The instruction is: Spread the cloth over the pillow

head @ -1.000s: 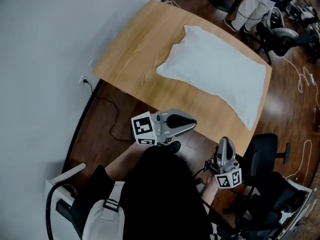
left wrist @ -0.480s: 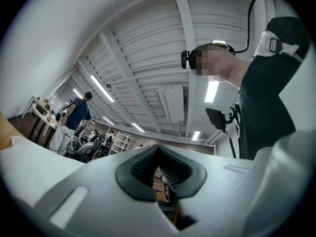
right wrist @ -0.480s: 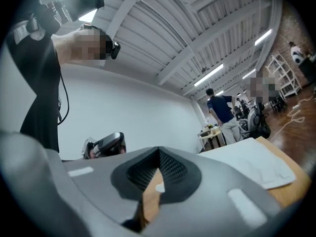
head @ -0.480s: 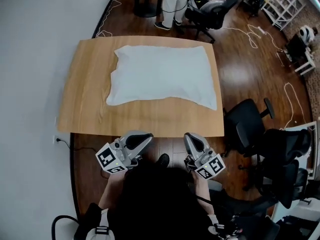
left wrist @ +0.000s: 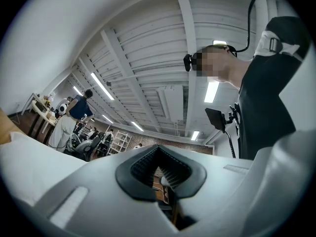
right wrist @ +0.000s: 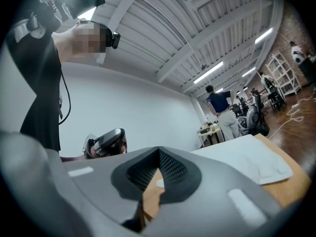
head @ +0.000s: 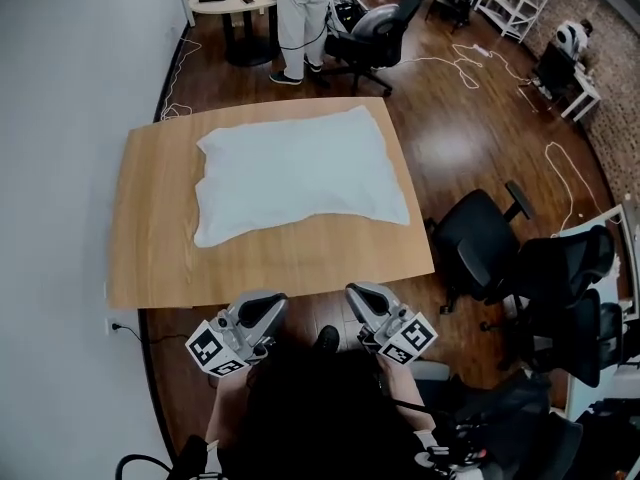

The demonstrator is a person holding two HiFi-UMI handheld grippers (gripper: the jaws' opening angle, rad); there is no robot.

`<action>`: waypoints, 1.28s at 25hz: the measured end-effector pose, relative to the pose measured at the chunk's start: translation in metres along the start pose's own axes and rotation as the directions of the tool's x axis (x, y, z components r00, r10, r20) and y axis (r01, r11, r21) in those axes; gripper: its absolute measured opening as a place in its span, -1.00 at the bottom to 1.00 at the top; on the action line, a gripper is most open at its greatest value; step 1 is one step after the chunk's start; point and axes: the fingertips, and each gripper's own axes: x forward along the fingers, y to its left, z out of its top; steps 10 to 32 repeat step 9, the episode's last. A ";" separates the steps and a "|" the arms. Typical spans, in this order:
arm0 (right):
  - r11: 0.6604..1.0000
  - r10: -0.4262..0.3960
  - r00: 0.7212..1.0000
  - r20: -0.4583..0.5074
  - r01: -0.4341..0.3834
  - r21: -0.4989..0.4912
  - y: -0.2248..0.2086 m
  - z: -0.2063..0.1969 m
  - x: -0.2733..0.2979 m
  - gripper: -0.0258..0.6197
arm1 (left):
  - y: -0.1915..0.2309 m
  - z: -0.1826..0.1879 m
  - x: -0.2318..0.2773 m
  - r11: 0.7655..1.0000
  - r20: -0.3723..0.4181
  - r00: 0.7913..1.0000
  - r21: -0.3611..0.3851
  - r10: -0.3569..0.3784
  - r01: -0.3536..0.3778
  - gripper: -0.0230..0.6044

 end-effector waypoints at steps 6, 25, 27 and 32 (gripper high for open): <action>1.000 0.022 1.000 -0.012 -0.022 -0.011 0.004 0.000 0.004 -0.92 | -0.002 0.001 -0.003 1.000 0.012 1.000 0.006 0.005 -0.005 -0.93; 0.998 0.063 0.998 -0.024 -0.064 -0.023 0.007 0.000 0.016 -0.92 | 0.000 0.005 -0.008 0.999 0.028 0.999 0.026 0.029 -0.030 -0.93; 0.998 0.063 0.998 -0.024 -0.064 -0.023 0.007 0.000 0.016 -0.92 | 0.000 0.005 -0.008 0.999 0.028 0.999 0.026 0.029 -0.030 -0.93; 0.998 0.063 0.998 -0.024 -0.064 -0.023 0.007 0.000 0.016 -0.92 | 0.000 0.005 -0.008 0.999 0.028 0.999 0.026 0.029 -0.030 -0.93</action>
